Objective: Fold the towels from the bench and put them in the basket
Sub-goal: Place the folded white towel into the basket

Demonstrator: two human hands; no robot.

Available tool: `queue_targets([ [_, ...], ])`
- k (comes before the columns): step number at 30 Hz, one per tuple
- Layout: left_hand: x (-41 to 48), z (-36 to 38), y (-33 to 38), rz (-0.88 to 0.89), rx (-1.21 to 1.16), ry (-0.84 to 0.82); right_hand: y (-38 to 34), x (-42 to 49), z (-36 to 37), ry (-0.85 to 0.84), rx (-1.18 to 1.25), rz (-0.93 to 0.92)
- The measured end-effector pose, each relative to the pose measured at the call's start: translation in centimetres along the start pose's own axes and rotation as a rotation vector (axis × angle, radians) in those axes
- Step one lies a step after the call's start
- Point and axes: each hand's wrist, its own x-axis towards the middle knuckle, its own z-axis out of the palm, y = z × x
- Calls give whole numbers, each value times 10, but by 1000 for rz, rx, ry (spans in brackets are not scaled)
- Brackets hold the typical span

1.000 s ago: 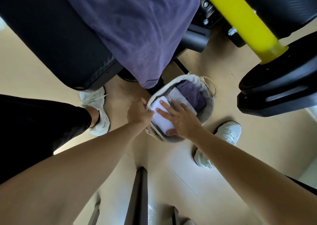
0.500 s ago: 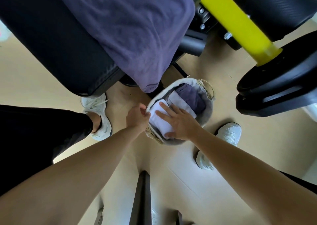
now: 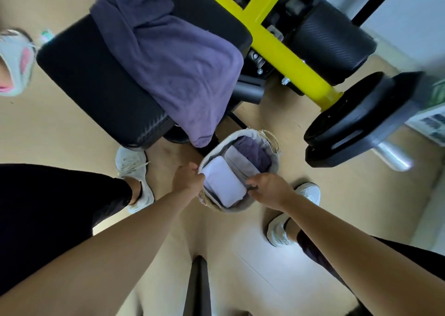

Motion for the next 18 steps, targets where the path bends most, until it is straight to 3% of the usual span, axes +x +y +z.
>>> queue_targets([
  [7, -70, -55, 57, 447, 245, -96, -44, -2, -68, 318, 306, 17],
  [13, -117, -143, 98, 925, 316, 264, -100, 1, -140, 468, 715, -37],
  [18, -82, -190, 92, 995, 327, 543, -143, 14, -162, 532, 807, -106],
])
